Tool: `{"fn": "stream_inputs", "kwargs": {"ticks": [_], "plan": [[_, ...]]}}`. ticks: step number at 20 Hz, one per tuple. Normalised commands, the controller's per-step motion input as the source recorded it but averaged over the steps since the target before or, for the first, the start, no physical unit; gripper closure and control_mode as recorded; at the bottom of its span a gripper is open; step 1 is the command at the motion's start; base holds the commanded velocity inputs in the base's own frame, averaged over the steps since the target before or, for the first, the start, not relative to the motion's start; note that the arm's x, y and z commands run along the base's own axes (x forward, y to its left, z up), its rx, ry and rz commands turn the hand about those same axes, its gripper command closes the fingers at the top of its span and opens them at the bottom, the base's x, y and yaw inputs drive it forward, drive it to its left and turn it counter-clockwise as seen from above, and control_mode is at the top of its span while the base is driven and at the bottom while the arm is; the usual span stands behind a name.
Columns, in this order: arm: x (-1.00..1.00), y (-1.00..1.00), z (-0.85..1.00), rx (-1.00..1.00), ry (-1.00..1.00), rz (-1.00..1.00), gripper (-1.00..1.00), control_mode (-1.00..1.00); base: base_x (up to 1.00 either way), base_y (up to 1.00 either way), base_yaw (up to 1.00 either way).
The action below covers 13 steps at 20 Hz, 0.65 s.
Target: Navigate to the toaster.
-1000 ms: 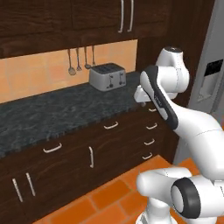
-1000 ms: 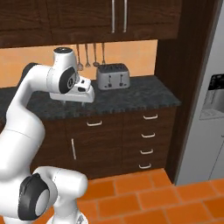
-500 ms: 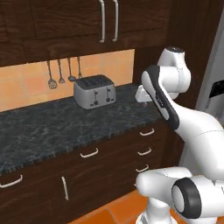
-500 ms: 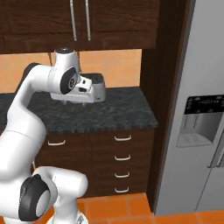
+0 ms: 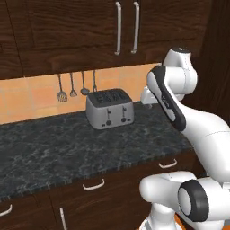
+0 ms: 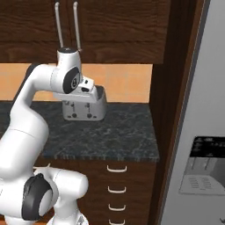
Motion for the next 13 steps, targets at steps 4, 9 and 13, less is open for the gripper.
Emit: {"fn": "stream_inputs", "kwargs": {"ticks": [4,9,13], "plan": [[0.0,0.0,0.0,0.0,0.0,0.0,-1.0,1.0,0.24,-0.26,0.24],[0.0,0.0,0.0,0.0,0.0,0.0,-1.0,1.0,0.65,-0.35,0.22],[0.0,0.0,0.0,0.0,0.0,0.0,-1.0,1.0,0.24,-0.32,0.19]]}}
